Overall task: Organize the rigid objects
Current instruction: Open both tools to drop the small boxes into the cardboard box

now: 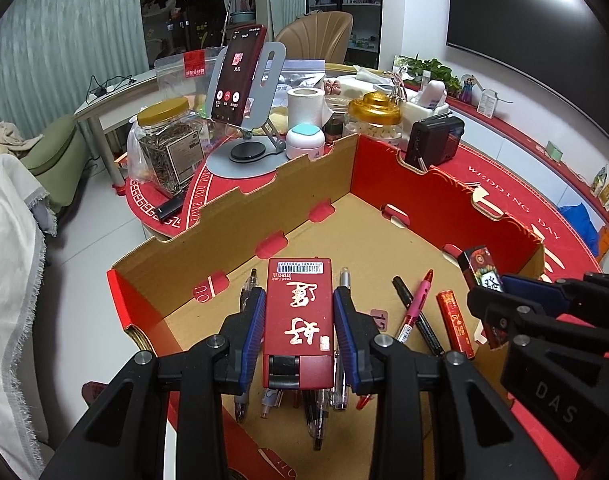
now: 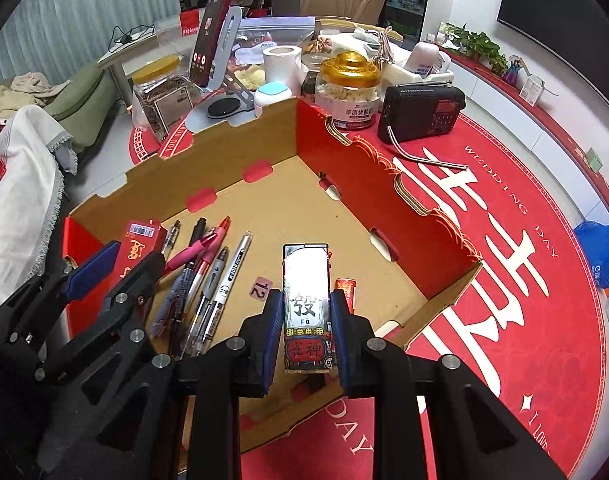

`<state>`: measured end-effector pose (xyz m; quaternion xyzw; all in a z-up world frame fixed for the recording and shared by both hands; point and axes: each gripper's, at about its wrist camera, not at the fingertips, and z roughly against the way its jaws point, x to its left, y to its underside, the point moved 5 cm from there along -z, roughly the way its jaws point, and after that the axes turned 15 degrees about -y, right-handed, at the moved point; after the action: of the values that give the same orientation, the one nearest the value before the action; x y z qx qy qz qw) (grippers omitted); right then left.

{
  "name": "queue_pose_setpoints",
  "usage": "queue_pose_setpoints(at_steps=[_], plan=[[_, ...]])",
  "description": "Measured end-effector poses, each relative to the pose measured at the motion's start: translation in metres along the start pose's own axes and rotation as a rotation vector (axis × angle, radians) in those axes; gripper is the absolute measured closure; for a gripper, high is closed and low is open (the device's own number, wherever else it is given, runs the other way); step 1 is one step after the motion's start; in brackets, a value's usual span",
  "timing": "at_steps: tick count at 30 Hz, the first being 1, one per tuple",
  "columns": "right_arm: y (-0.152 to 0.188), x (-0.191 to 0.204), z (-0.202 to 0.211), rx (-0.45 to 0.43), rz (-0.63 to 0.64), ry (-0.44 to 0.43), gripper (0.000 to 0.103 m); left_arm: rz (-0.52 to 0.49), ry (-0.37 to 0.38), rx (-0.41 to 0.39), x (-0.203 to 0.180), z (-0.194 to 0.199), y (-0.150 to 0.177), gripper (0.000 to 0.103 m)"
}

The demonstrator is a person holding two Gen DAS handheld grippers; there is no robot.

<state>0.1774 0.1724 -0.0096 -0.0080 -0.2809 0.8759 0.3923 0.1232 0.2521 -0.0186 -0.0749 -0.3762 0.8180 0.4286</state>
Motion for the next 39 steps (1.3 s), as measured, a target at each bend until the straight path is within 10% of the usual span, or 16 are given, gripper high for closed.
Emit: queue_pose_setpoints(at_steps=[28,35,39], plan=[[0.001,-0.006,-0.021,0.053,-0.017,-0.005,0.078,-0.090,-0.006,0.093,-0.012,-0.019,0.002,0.066],[0.007,-0.013,-0.022,0.095,-0.034,0.004,0.077,-0.100,-0.077,0.034,-0.008,-0.008,0.001,0.022],[0.007,-0.019,-0.007,0.060,-0.031,0.013,0.034,-0.019,-0.110,0.087,0.011,-0.010,0.003,0.018]])
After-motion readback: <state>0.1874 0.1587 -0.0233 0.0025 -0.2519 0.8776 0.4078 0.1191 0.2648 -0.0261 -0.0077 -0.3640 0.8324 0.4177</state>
